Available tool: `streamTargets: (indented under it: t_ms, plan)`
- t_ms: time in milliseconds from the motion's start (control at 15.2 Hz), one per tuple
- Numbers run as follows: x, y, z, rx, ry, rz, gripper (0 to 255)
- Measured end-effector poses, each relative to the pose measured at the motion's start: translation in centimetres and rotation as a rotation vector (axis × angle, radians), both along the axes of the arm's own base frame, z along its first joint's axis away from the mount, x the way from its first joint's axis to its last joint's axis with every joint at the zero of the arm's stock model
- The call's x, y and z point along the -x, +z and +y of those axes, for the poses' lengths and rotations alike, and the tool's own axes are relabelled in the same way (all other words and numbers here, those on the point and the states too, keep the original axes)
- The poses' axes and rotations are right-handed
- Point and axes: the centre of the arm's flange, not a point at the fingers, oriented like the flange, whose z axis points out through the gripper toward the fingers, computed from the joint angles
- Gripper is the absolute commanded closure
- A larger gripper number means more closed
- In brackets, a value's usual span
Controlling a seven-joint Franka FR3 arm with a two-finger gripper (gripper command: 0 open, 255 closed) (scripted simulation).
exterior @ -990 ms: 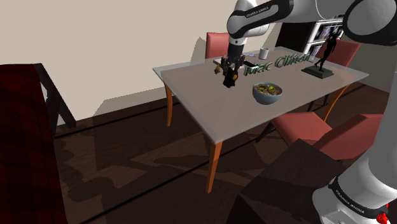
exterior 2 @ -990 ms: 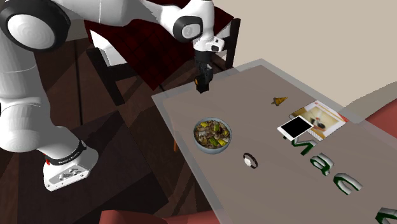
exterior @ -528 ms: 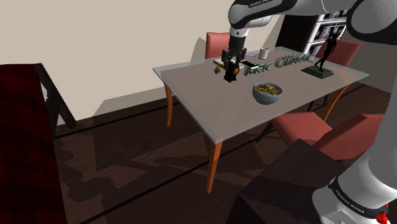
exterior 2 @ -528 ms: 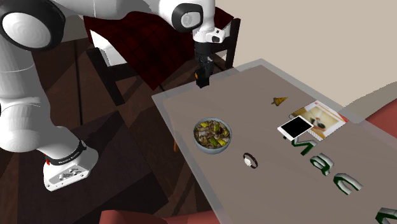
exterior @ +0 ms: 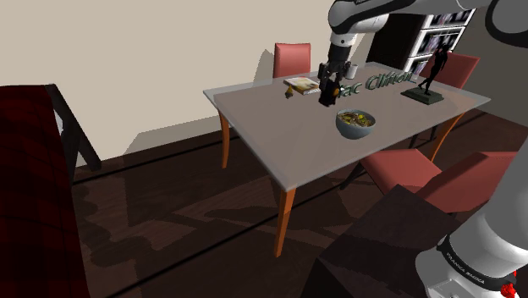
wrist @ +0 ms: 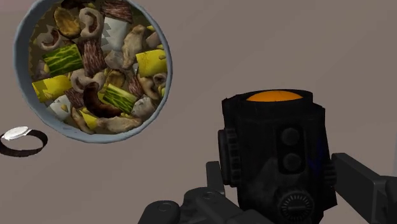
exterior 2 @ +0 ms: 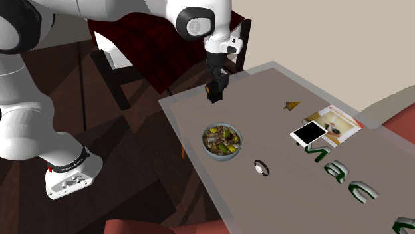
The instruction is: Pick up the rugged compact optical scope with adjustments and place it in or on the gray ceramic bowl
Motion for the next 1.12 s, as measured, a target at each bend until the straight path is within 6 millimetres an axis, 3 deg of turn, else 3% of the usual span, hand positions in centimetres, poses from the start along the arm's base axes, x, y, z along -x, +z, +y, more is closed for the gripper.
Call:
streamTargets:
  t_ms: [792,1122]
  plan:
    - [7.2,1.6,-13.8,0.000,0.000,-0.001,255]
    - [8.1,-0.5,-15.0,-0.001,0.001,0.000,255]
